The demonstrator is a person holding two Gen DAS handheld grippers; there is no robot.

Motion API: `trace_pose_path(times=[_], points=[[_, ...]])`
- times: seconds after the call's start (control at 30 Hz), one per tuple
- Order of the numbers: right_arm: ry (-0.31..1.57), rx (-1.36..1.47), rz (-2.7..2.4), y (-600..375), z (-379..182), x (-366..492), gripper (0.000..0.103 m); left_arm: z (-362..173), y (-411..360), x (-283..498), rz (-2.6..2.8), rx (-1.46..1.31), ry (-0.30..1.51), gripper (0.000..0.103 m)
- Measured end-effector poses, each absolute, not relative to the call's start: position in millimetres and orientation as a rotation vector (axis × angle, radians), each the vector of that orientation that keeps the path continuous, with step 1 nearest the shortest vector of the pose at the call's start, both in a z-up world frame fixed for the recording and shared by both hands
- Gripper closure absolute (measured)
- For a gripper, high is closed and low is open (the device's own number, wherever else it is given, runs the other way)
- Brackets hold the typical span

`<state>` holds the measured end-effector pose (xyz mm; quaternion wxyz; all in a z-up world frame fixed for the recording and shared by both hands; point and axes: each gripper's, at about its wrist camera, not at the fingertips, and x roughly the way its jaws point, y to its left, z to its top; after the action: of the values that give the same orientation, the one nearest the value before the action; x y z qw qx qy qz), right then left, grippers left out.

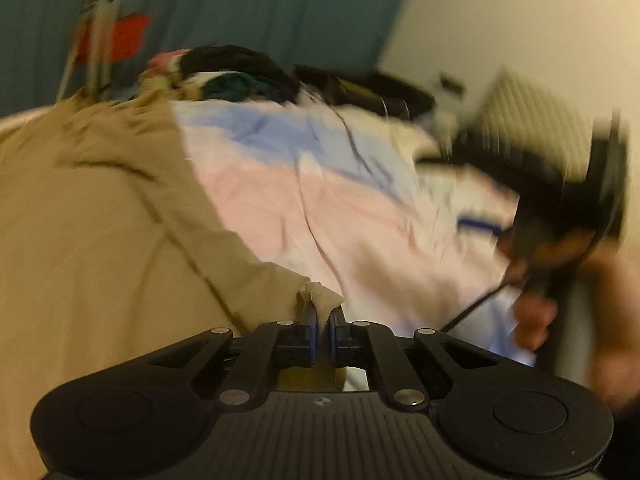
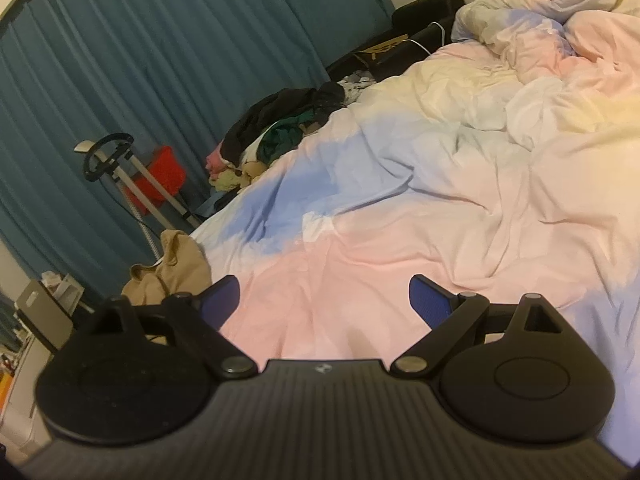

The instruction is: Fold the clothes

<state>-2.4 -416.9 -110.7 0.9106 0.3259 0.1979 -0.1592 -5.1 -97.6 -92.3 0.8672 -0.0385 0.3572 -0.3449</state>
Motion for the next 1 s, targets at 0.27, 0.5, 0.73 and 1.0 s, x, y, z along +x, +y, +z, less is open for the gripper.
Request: trace_pose_path(times=[0.27, 0.5, 0.73, 1.0], points=[[0.428, 0.65, -0.281, -400.9, -107.6, 1.8, 0.01, -95.7, 11.0, -2.6, -0.515, -0.32, 0.966, 0.099], [0.463, 0.583, -0.244, -376.2, -105.5, 8.2, 0.01, -108.9, 18.5, 6.0, -0.491, -0.302, 1.111, 0.063], [0.499, 0.542, -0.217, -358.8, -109.1, 15.8, 0.01, -104.2, 10.5, 14.4, -0.473, -0.241, 1.089, 0.04], [0.529, 0.508, -0.185, -342.4, -111.1, 21.0, 0.01, -95.7, 0.2, 20.8, -0.466, -0.167, 1.046, 0.033]])
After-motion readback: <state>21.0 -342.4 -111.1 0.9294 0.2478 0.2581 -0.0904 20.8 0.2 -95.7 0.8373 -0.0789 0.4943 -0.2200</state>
